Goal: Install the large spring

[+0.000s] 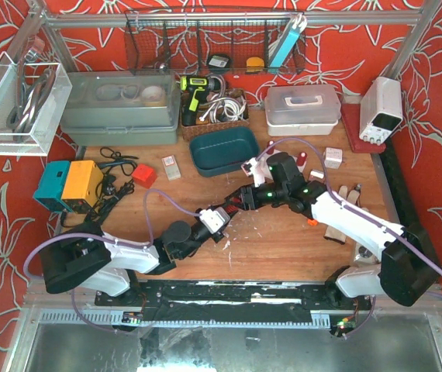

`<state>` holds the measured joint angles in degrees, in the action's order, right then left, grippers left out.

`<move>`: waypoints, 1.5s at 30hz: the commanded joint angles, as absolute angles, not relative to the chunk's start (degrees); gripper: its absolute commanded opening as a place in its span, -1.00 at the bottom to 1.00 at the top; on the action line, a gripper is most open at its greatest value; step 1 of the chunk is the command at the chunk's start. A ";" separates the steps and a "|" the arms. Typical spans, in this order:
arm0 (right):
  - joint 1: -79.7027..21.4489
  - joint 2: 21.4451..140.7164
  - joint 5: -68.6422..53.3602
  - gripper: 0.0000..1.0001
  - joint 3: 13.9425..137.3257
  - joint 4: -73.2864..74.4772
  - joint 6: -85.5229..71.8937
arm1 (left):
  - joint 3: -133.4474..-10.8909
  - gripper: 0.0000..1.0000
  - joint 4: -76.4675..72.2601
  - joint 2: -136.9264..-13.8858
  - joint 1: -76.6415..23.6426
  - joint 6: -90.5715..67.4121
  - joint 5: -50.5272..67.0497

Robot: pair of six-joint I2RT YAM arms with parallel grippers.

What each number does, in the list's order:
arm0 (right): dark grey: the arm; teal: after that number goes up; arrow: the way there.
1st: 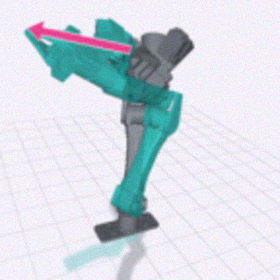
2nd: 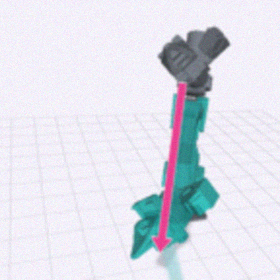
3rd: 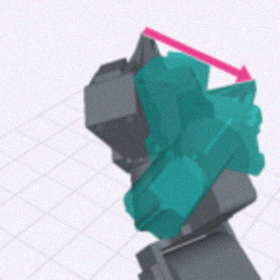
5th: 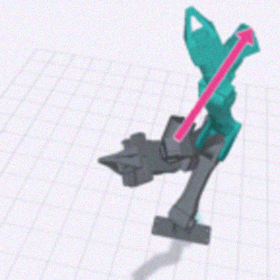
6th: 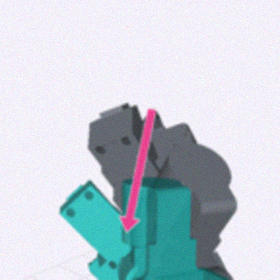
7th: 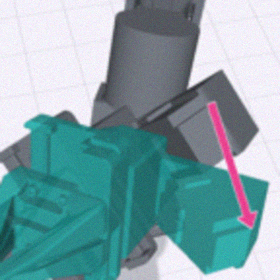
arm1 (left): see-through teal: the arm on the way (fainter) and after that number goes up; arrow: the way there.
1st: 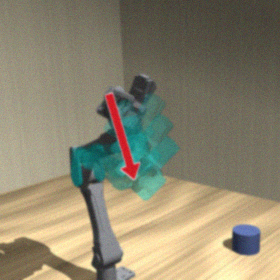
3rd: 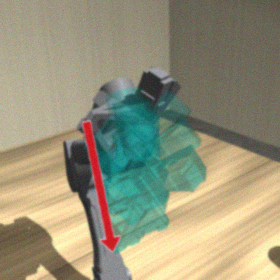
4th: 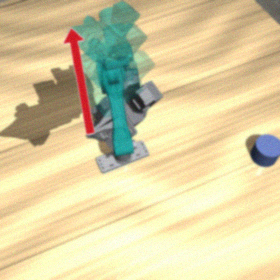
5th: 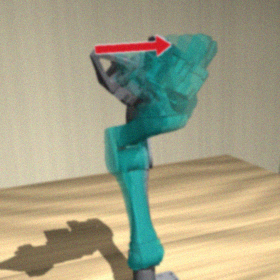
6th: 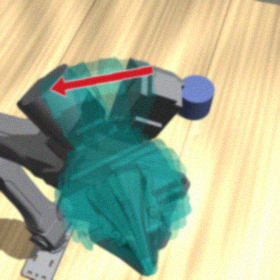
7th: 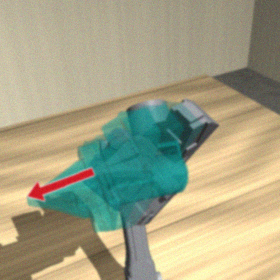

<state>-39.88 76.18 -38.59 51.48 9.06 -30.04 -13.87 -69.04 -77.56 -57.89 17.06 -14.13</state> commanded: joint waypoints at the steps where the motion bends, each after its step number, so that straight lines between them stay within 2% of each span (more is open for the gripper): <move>1: -40.52 75.27 -40.56 0.02 49.73 9.72 -28.59 | -14.41 -0.89 -74.55 -76.52 -58.45 18.36 -15.47; 14: -40.49 75.29 -42.36 0.03 49.89 13.91 -24.38 | -14.15 -0.90 -75.41 -76.99 -58.53 17.88 -16.26; 19: -40.39 75.92 -43.71 -0.05 49.91 13.16 -24.97 | -14.06 -0.89 -75.54 -76.73 -58.54 18.35 -16.69; 26: -40.01 75.63 -43.24 0.10 51.07 18.16 -21.56 | -13.80 -0.90 -75.93 -76.54 -58.62 18.37 -17.22; 36: -39.69 76.32 -44.12 -0.19 49.57 11.30 -24.75 | -13.48 -0.85 -76.78 -76.83 -58.80 18.49 -16.02; 40: -39.60 76.28 -43.34 -0.62 49.65 10.61 -24.80 | -13.62 -0.62 -76.81 -77.36 -58.80 18.52 -16.35; 43: -39.47 74.34 -40.02 -0.93 49.40 10.91 -24.62 | -13.99 -0.21 -76.58 -77.98 -58.80 18.27 -17.30; 45: -39.11 72.45 -35.95 -1.00 49.33 11.79 -24.42 | -14.29 0.03 -76.02 -78.38 -58.80 17.52 -18.10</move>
